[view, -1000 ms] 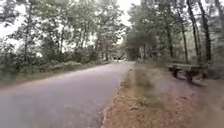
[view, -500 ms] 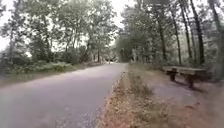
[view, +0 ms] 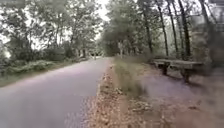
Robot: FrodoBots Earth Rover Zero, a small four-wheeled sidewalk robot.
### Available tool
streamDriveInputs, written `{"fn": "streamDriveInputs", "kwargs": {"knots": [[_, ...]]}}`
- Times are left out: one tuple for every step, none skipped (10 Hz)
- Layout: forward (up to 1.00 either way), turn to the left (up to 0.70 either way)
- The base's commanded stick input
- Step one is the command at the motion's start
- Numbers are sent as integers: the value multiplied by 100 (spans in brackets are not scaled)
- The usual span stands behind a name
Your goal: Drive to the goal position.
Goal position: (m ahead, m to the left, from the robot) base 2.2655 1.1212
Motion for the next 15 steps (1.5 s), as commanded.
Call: {"fn": "streamDriveInputs", "kwargs": {"knots": [[0,-70],[0,-70],[0,-70],[0,-70],[0,-70],[0,-70],[0,-70],[0,-70],[0,-70],[0,-70],[0,-70],[0,-70],[0,-70],[0,-70],[0,-70]]}}
